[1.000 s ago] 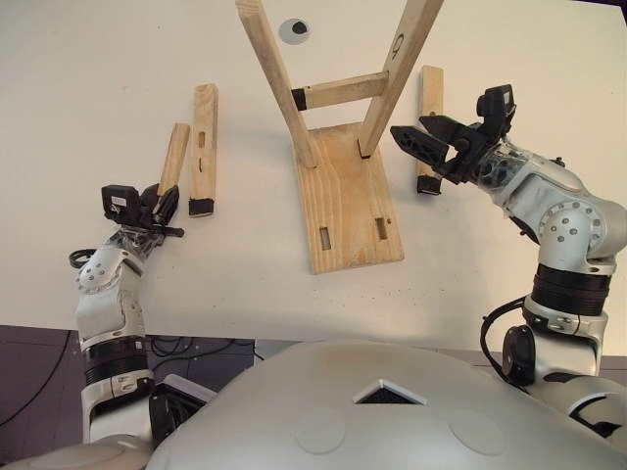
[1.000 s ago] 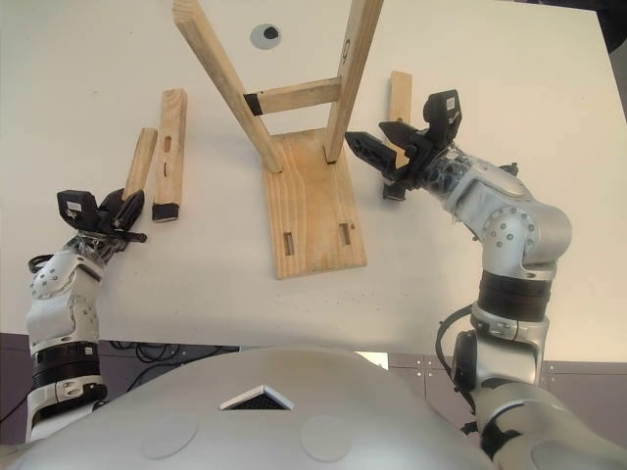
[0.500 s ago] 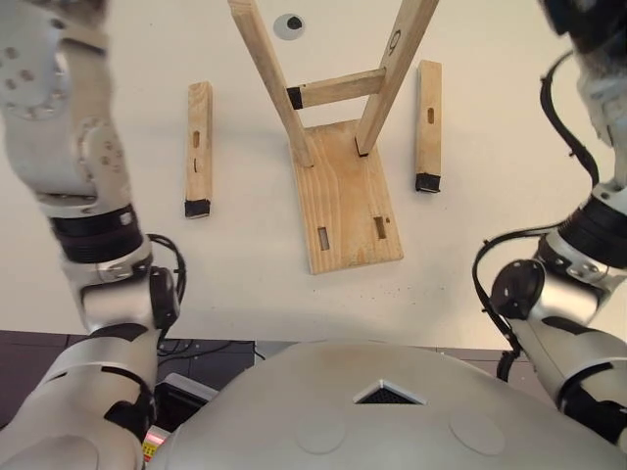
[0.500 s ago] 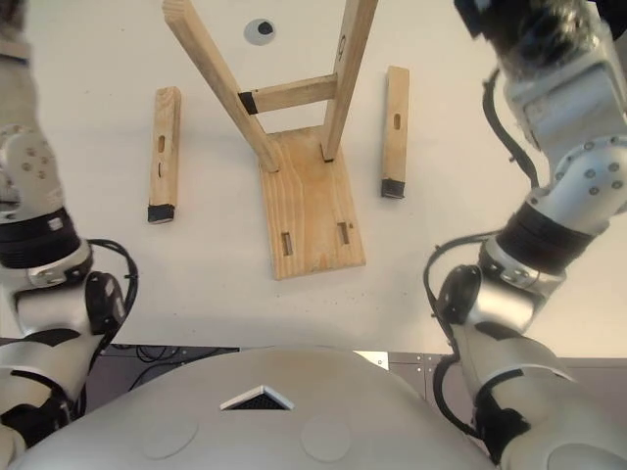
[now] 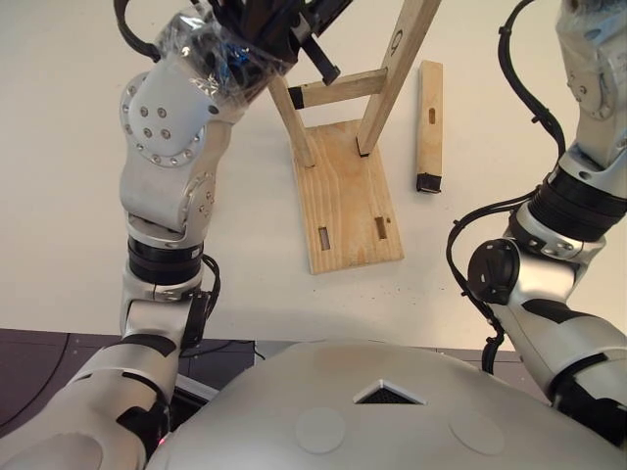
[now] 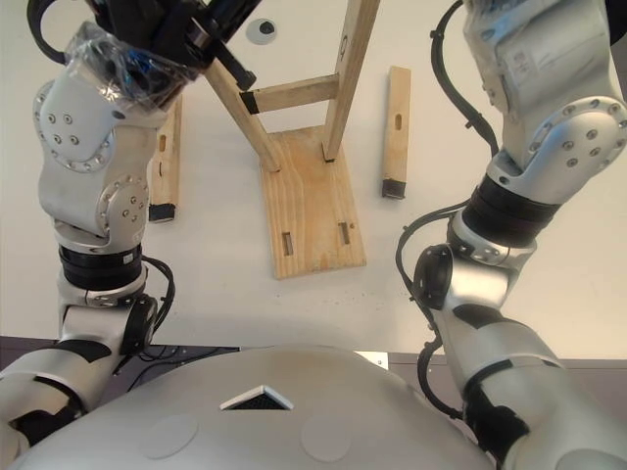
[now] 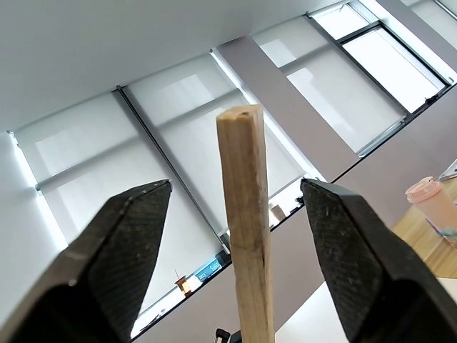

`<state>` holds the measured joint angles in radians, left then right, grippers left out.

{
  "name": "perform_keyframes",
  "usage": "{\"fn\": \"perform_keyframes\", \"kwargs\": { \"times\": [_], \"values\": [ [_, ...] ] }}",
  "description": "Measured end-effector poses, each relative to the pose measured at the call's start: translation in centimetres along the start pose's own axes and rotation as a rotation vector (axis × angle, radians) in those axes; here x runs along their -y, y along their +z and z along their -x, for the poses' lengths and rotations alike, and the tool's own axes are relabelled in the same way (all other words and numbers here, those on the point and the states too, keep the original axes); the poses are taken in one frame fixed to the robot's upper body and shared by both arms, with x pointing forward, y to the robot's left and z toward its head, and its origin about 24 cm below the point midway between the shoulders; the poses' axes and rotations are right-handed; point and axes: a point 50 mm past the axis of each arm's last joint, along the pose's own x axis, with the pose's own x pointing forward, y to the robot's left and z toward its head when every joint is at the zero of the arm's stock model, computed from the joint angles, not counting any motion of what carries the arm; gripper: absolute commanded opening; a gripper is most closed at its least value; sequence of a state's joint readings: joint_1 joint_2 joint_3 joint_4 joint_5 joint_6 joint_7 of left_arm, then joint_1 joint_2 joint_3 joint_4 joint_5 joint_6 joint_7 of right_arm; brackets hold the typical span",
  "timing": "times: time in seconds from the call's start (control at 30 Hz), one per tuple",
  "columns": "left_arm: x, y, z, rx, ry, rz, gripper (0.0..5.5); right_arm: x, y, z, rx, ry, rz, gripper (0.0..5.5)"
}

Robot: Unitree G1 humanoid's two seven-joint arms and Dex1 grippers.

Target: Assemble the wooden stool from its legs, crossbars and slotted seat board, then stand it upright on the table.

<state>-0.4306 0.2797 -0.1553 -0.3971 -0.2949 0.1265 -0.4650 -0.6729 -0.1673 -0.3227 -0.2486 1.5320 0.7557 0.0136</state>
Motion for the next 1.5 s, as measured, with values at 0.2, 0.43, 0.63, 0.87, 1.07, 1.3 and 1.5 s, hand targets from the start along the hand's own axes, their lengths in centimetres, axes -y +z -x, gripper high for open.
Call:
{"fn": "perform_keyframes", "kwargs": {
  "times": [0.2, 0.43, 0.63, 0.87, 1.07, 1.3, 1.5],
  "values": [
    [0.1, -0.3, 0.3, -0.008, 0.009, 0.012, 1.26, 0.1, -0.1, -0.1, 0.0, -0.003, -0.003, 1.63],
    [0.1, -0.3, 0.4, -0.005, 0.009, 0.008, 1.26, 0.4, 0.0, -0.2, 0.012, -0.031, -0.007, 0.55],
    [0.1, -0.2, 0.4, -0.007, 0.013, -0.01, 1.65, 0.4, -0.1, -0.2, 0.013, -0.037, -0.002, 0.48],
    [-0.8, -1.0, 1.3, -0.073, 0.074, 0.022, 2.67, 1.8, 3.4, 1.4, 0.165, -0.15, 0.082, 0.39],
    [-6.0, 0.8, 3.7, -0.004, 0.437, -0.021, 2.97, 7.0, 3.7, 8.6, 0.157, -0.602, 0.455, 0.39],
    [-9.9, 0.9, 6.3, 0.022, 0.696, -0.055, 2.97, 12.1, -5.4, 12.0, -0.066, -0.797, 0.698, 0.39],
    [-9.6, -0.2, 6.6, -0.016, 0.7, -0.049, 2.97, 14.1, -5.7, 14.1, -0.053, -0.906, 0.764, 0.39]
  ]
}}
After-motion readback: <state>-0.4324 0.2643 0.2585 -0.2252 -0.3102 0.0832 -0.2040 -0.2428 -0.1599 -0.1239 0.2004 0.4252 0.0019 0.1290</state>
